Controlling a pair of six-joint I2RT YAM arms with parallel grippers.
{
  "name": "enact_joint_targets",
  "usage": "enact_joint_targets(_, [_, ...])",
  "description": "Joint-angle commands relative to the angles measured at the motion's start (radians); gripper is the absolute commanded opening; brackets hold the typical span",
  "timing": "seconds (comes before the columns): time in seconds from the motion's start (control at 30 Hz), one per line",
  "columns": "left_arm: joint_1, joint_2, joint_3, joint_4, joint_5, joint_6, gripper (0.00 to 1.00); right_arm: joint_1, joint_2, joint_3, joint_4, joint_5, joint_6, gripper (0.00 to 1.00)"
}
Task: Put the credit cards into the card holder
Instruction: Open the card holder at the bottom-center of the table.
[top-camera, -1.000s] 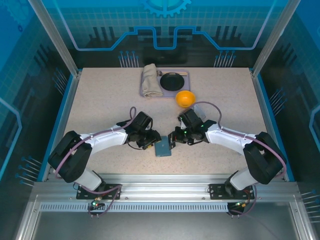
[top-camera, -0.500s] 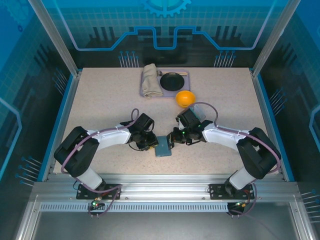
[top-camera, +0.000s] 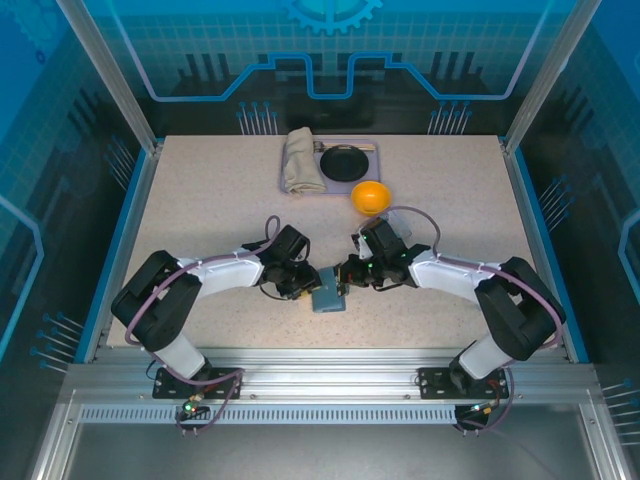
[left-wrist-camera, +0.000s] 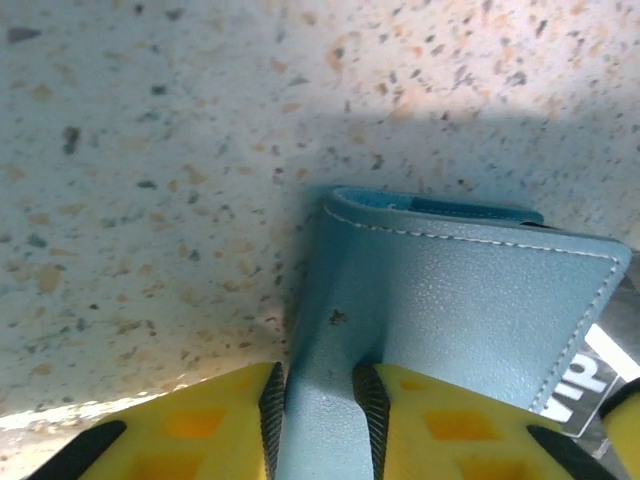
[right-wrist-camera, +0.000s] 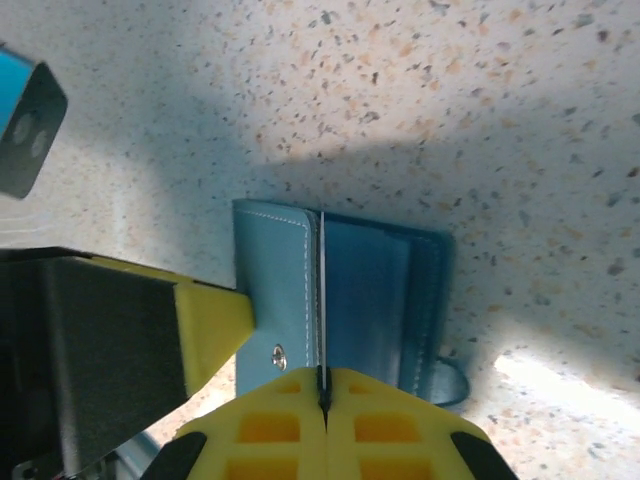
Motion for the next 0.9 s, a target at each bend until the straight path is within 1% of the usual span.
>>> enact_joint_targets(0.0, [-0.001, -0.029, 0.008, 0.045, 0.027, 0.015, 0.35, -0.019, -0.038, -0.025, 0.077, -0.081, 0.048, 0.02])
enact_joint_targets(0.27, [-0.002, -0.072, -0.017, 0.098, 0.027, 0.0, 0.56, -0.056, -0.077, -0.068, 0.144, -0.122, 0.115, 0.02])
enact_joint_targets(0.4, [-0.001, -0.08, -0.028, 0.13, 0.042, -0.002, 0.62, -0.066, -0.066, -0.073, 0.184, -0.163, 0.144, 0.02])
enact_joint_targets(0.5, [-0.001, -0.07, -0.031, 0.137, 0.05, -0.004, 0.62, -0.065, -0.03, -0.066, 0.217, -0.204, 0.162, 0.02])
enact_joint_targets(0.63, [-0.001, -0.059, -0.051, 0.173, 0.061, -0.026, 0.61, -0.063, 0.009, -0.078, 0.284, -0.235, 0.209, 0.02])
enact_joint_targets(0.77, [-0.002, -0.063, -0.072, 0.202, 0.062, -0.044, 0.52, -0.062, 0.032, -0.083, 0.329, -0.251, 0.24, 0.02])
enact_joint_targets(0.87, [-0.001, -0.065, -0.074, 0.194, 0.058, -0.043, 0.5, -0.062, 0.044, -0.091, 0.363, -0.269, 0.271, 0.02])
